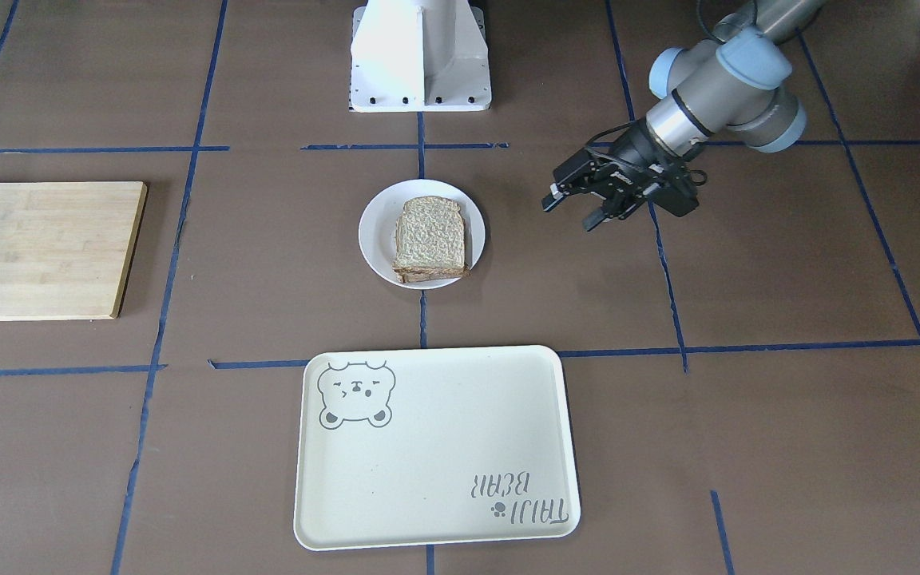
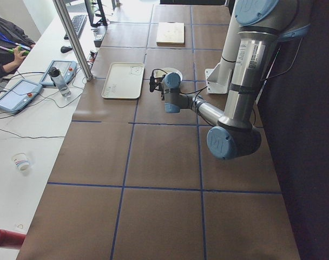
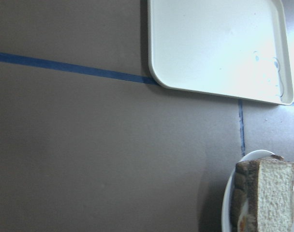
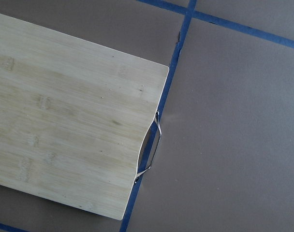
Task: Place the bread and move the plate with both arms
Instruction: 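Move the left gripper toward the plate rim nearest the robot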
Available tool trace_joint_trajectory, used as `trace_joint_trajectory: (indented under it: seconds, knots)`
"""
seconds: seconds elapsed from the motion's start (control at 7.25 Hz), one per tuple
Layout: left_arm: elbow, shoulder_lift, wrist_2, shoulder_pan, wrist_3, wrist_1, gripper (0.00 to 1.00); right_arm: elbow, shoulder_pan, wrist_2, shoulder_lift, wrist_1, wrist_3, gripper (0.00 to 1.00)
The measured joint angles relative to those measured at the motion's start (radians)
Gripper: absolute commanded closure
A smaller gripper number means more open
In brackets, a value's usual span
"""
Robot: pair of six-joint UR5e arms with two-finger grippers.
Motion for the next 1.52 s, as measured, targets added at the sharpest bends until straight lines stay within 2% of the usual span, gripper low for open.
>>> trace_joint_trajectory:
  seconds: [0.28,0.55,0.97,1.24,1.38,1.52]
  knots:
    - [0.058,-0.06,0.162,0.132,-0.058,-0.093,0.02,0.001,0.0,0.0,0.0,0.0,0.0,0.0]
    - [0.116,-0.098,0.241,0.19,-0.068,-0.148,0.17,0.001,0.0,0.0,0.0,0.0,0.001,0.0]
    - [0.16,-0.126,0.264,0.201,-0.109,-0.162,0.43,0.006,0.001,0.0,-0.001,0.0,0.001,0.0]
    - [0.173,-0.126,0.268,0.201,-0.125,-0.163,0.48,0.007,0.0,0.0,-0.001,0.0,0.001,0.0]
    - [0.179,-0.126,0.269,0.201,-0.128,-0.163,0.57,0.007,0.0,0.0,-0.002,0.0,0.001,0.0]
    - [0.182,-0.126,0.269,0.201,-0.137,-0.164,0.57,0.008,0.0,0.0,-0.002,0.0,0.001,0.0]
